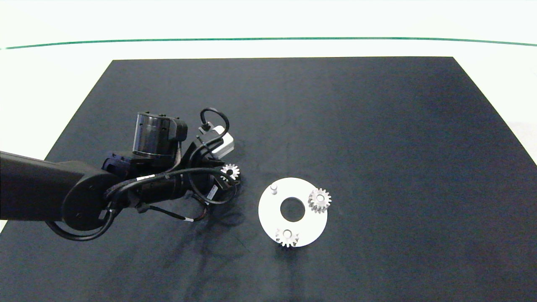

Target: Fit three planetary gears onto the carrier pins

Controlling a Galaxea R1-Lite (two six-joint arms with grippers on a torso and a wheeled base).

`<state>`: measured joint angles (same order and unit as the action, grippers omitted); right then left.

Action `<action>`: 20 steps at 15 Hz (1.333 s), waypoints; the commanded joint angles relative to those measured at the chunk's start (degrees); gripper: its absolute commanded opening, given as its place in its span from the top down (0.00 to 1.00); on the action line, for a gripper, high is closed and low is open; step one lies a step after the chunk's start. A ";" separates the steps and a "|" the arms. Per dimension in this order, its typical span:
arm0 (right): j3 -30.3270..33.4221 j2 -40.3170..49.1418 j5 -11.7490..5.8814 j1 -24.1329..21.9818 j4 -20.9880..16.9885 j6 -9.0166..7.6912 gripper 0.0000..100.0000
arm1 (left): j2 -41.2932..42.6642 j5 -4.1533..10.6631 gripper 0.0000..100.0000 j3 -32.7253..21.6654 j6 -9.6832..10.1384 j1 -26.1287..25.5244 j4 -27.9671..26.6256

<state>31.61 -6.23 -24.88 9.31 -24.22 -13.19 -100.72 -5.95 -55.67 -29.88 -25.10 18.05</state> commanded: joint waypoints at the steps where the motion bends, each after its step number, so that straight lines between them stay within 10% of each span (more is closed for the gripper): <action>1: -0.15 -0.19 -0.17 0.00 -0.12 -0.08 0.00 | -0.09 -0.03 0.52 -0.14 -0.18 -0.04 0.14; 20: -0.06 -0.01 -0.17 0.00 -0.12 -0.08 0.00 | 1.05 -0.03 0.84 0.48 -0.09 -0.39 -0.04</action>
<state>31.55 -6.23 -24.88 9.29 -24.22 -13.19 -100.17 -5.92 -55.35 -29.82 -25.38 17.88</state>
